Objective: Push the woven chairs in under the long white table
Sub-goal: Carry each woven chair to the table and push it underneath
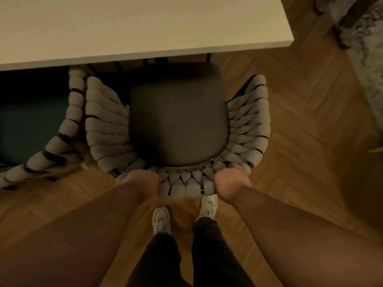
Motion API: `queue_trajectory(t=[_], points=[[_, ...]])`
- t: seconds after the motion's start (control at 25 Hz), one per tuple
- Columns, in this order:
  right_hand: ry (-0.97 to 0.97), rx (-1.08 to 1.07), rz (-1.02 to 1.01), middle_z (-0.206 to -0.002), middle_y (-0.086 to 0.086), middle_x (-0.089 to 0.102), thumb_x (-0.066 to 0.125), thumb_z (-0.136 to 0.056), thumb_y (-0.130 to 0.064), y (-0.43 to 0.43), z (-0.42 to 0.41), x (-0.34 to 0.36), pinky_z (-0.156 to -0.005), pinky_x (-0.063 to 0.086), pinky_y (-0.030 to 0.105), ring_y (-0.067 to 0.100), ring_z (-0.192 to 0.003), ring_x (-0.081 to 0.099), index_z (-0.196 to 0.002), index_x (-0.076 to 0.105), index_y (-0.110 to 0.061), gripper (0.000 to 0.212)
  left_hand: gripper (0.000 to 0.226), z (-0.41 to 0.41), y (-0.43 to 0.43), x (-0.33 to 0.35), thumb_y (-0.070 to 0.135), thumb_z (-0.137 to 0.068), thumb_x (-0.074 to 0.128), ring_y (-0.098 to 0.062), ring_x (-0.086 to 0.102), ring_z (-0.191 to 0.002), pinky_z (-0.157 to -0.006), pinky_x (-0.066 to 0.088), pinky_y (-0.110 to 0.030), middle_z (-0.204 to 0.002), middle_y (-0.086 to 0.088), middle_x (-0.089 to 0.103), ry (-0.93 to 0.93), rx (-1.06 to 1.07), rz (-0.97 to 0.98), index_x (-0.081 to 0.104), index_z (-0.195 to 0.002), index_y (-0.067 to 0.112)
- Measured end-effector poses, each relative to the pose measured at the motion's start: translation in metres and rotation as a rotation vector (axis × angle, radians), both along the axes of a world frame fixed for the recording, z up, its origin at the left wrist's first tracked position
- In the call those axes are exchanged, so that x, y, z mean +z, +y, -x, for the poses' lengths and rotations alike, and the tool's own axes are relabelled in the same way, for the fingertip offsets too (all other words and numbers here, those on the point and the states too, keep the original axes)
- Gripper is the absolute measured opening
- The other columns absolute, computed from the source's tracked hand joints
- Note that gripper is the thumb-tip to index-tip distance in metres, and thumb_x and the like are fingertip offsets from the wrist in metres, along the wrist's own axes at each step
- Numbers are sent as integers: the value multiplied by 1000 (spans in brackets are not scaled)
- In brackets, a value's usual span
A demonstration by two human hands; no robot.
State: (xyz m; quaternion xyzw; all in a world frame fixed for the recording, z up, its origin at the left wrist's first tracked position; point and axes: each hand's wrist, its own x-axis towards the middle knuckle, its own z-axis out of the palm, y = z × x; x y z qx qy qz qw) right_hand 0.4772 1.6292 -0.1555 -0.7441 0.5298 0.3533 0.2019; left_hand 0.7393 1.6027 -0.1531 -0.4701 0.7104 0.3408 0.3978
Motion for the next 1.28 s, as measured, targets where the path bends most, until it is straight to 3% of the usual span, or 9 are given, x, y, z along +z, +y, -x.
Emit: queue_trajectory(t=[0.2, 0.44, 0.76, 0.92, 1.04, 1.16, 1.28], points=[[-33, 57, -8, -116, 0, 71, 47, -103, -16, -60, 20, 9, -111, 34, 44, 23, -113, 65, -116, 69, -27, 27, 88, 20, -45, -6, 63, -81, 69, -25, 51, -138, -110, 44, -41, -156, 1, 49, -24, 57, -16, 31, -158, 51], [-23, 81, 7, -115, -1, 71, 46, -104, -16, -118, 38, 9, -109, 37, 45, 23, -112, 65, -117, 69, -27, 28, 80, 39, -90, -14, 56, -89, 68, -25, 47, -142, -116, 41, -41, -159, 1, 45, -39, 121, -15, 32, -160, 49], [-37, 120, -36, -105, -1, 69, 46, -106, -21, -122, 27, -3, -103, 39, 44, 23, -106, 64, -110, 69, -27, 25, 80, 33, -90, -6, 51, -87, 67, -23, 50, -140, -114, 43, -37, -157, 0, 49, -74, 85, -38, 33, -159, 49], [-12, 139, -48, -110, -2, 71, 50, -103, -23, -121, 25, -6, -102, 42, 43, 22, -104, 65, -118, 70, -30, 25, 71, 33, -90, -11, 46, -90, 67, -22, 55, -135, -108, 46, -35, -151, 0, 55, -61, 81, -24, 42, -156, 41], [14, 131, -45, -116, -3, 71, 49, -104, -23, -119, 23, -5, -103, 43, 44, 21, -110, 64, -119, 68, -31, 26, 71, 31, -89, -17, 44, -96, 66, -24, 50, -139, -112, 41, -37, -155, -4, 50, -47, 50, -39, 37, -160, 35], [35, 127, -24, -131, -2, 67, 51, -104, -23, -113, 21, 4, -116, 35, 47, 22, -125, 59, -130, 63, -30, 30, 81, 26, -87, -14, 47, -92, 71, -25, 46, -144, -117, 37, -39, -160, -3, 46, -27, 69, -59, 32, -162, 36], [-14, 81, -28, -151, 1, 56, 52, -100, -22, -97, 25, 21, -127, 24, 48, 25, -141, 49, -151, 50, -27, 51, 85, 23, -84, 0, 53, -87, 74, -25, 47, -142, -116, 40, -39, -158, -1, 48, 1, 126, -14, 36, -161, 38]])
